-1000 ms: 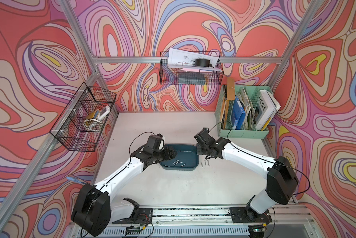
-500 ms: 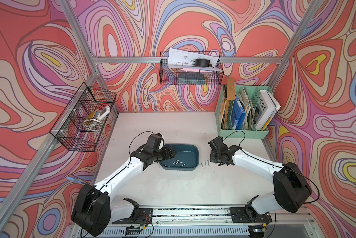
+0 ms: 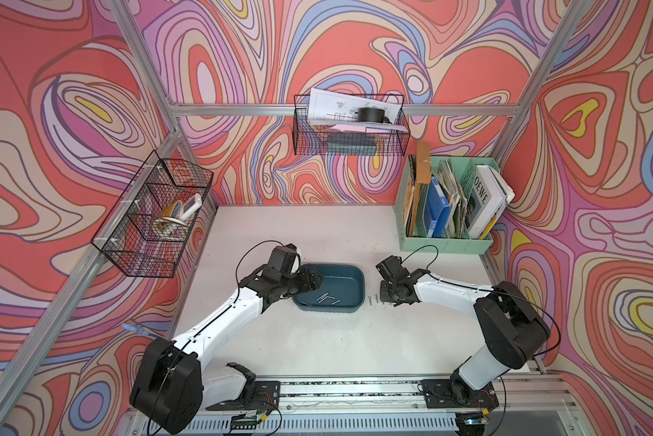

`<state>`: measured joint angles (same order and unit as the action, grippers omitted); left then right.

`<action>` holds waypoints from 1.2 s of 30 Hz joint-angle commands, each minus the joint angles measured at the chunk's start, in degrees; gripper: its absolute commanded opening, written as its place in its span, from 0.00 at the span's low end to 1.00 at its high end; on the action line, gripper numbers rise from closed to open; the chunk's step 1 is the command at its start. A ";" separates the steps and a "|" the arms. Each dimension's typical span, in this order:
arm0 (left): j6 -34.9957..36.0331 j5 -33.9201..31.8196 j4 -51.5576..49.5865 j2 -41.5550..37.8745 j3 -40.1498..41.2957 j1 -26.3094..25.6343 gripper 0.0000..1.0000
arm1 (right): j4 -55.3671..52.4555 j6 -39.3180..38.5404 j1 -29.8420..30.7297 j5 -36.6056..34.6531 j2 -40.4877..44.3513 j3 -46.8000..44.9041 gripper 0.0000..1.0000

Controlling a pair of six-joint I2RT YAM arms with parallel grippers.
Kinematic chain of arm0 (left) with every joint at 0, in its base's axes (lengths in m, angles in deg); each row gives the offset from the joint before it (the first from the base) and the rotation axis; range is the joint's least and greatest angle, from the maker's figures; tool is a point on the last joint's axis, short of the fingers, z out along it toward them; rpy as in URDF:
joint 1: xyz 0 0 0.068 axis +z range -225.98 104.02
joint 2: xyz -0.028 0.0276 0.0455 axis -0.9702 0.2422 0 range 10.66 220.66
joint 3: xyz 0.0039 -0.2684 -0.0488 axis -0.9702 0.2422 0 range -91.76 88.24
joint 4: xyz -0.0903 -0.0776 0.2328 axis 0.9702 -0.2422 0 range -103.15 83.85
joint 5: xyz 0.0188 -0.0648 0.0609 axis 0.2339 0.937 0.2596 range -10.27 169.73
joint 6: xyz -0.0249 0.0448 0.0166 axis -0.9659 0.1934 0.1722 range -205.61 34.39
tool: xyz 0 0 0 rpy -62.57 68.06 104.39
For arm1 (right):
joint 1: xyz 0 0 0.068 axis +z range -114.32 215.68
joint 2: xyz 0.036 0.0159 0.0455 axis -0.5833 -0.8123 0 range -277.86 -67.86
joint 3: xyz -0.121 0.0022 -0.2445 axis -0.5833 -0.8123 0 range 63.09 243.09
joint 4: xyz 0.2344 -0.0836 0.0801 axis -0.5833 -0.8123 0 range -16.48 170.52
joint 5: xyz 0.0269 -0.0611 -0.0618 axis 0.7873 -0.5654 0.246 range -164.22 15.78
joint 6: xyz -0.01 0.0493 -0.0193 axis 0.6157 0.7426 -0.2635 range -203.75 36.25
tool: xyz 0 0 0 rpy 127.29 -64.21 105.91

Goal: Take out the screws from the storage box
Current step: Place the screw at the center of the board.

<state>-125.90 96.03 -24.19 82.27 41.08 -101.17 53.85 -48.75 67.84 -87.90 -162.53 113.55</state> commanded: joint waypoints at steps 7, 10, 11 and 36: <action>1.01 -1.04 -2.34 -1.90 -1.39 -0.30 0.76 | 0.58 -0.28 -0.35 0.71 -4.08 1.04 0.06; 1.08 -1.54 -2.85 -2.31 -1.51 -0.23 0.76 | 0.64 -0.01 -0.35 1.10 -3.05 0.95 0.12; 1.06 -1.66 -3.09 -2.34 -1.63 -0.22 0.76 | 0.87 0.20 -0.35 1.23 -2.75 0.71 0.15; 0.73 -3.69 -13.49 -1.70 -8.45 -0.21 0.77 | -2.66 -2.95 -0.35 2.33 11.82 9.34 0.44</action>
<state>-124.87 92.79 -34.66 80.83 34.66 -101.20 52.43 -50.10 67.63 -85.38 -151.51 121.35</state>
